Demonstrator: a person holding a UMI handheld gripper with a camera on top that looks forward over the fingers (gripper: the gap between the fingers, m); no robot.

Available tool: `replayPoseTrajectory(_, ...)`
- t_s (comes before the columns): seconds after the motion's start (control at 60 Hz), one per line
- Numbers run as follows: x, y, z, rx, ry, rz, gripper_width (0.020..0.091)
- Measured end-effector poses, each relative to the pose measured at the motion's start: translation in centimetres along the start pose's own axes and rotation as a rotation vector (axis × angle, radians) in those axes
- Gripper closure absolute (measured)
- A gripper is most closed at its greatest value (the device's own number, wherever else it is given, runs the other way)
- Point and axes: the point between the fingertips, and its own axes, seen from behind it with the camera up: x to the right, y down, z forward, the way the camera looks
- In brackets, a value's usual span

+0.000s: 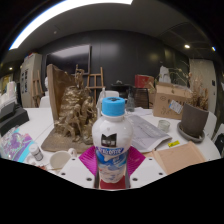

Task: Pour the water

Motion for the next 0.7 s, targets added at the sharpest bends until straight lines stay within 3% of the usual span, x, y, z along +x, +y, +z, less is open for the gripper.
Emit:
replayPoseTrajectory(0.217,1.3,5.2,0.9,-0.074,0.029,0.009,0.076)
replayPoseTrajectory(0.283,1.3,4.8,1.0,-0.049,0.032,0.013,0.0749)
replayPoseTrajectory(0.417,1.6,4.9,0.8,-0.063,0.047,0.029,0.0589)
replayPoseTrajectory(0.45,1.7,4.9,0.6,-0.072,0.054,0.036,0.0468)
replayPoseTrajectory(0.483,1.7,4.6,0.2,-0.076,0.055,0.043,0.0275)
replayPoseTrajectory(0.5,1.6,4.5,0.0,-0.078,0.056,0.047,0.0233)
replayPoseTrajectory(0.533,1.8,4.2,-0.5,-0.083,0.065,0.05,0.0277)
replayPoseTrajectory(0.6,1.9,3.2,-2.2,-0.086,0.081,0.048,0.0238)
replayPoseTrajectory(0.7,1.4,1.5,-6.1,-0.087,0.098,0.049,0.0246)
